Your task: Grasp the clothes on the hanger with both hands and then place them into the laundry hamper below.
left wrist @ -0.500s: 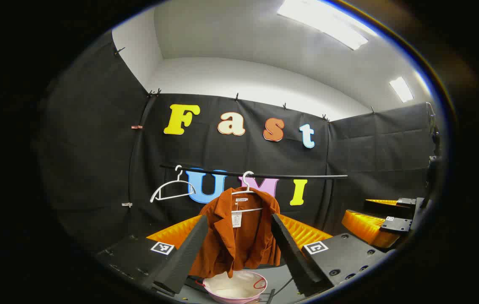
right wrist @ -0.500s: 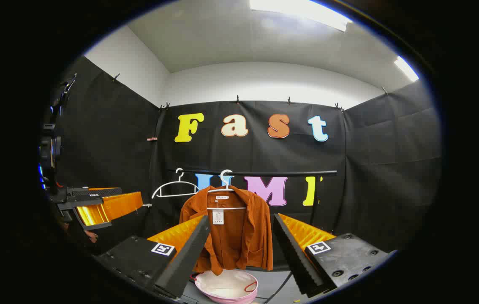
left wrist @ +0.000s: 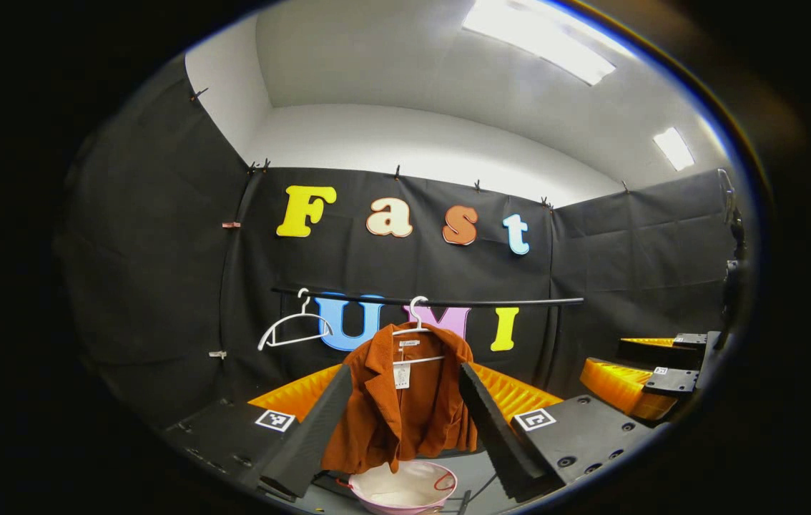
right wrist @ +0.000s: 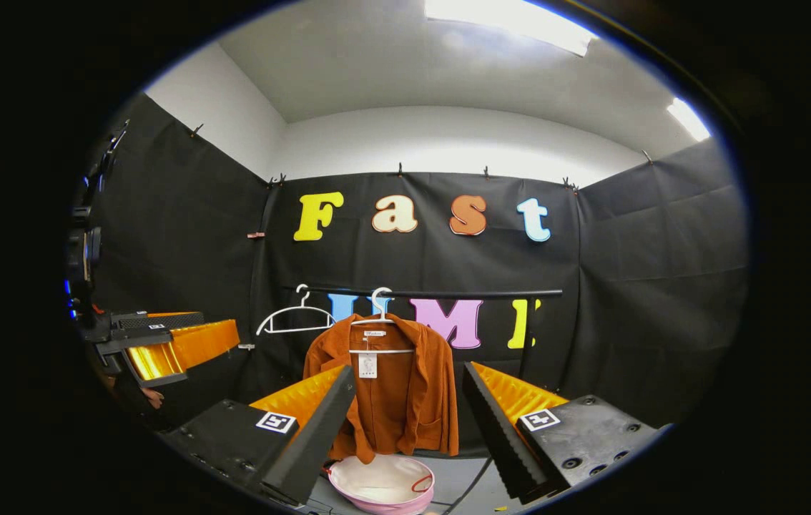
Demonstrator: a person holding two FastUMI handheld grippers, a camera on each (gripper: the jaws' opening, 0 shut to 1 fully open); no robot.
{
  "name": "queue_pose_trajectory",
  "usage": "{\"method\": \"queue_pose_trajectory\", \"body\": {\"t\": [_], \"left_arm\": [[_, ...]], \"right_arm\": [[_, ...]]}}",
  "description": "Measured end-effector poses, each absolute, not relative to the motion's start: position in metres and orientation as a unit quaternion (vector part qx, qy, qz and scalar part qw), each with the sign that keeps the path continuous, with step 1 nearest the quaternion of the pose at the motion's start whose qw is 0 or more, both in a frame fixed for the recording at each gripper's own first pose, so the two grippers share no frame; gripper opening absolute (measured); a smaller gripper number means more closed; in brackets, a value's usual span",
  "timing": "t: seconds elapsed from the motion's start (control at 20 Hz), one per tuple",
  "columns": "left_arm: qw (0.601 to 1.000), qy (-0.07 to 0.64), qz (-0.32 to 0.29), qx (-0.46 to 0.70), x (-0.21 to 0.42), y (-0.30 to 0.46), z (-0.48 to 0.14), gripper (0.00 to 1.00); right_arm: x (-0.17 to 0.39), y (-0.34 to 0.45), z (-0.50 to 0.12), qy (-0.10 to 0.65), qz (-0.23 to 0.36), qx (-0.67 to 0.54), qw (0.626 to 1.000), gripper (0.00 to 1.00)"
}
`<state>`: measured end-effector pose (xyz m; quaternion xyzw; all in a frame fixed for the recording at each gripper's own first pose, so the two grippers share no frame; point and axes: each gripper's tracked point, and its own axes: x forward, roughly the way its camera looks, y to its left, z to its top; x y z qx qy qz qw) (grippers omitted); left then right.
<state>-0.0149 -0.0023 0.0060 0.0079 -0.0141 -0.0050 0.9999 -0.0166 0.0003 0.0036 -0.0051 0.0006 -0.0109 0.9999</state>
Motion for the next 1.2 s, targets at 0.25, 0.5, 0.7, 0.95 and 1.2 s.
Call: {"method": "queue_pose_trajectory", "body": {"t": [0.25, 0.5, 0.7, 0.95, 1.2], "left_arm": [[1.0, -0.015, -0.007, 0.018, -0.022, -0.002, 0.007, 0.95], [1.0, -0.014, -0.012, 0.019, -0.031, -0.002, 0.007, 0.95], [1.0, -0.015, -0.016, 0.018, -0.036, 0.002, 0.009, 0.95], [0.999, -0.014, -0.03, 0.017, -0.041, 0.007, 0.009, 0.95], [0.999, -0.001, -0.052, 0.004, -0.035, 0.015, -0.004, 0.95]], "right_arm": [[-0.026, 0.004, 0.011, -0.008, -0.01, 0.003, 1.0, 0.96], [-0.034, 0.007, 0.01, -0.008, -0.014, -0.006, 1.0, 0.96], [-0.037, 0.014, 0.008, -0.002, -0.016, -0.013, 1.0, 0.96], [-0.044, 0.023, 0.005, 0.001, -0.026, -0.015, 1.0, 0.95], [-0.048, 0.035, -0.006, 0.01, -0.04, -0.016, 0.999, 0.96]]}}
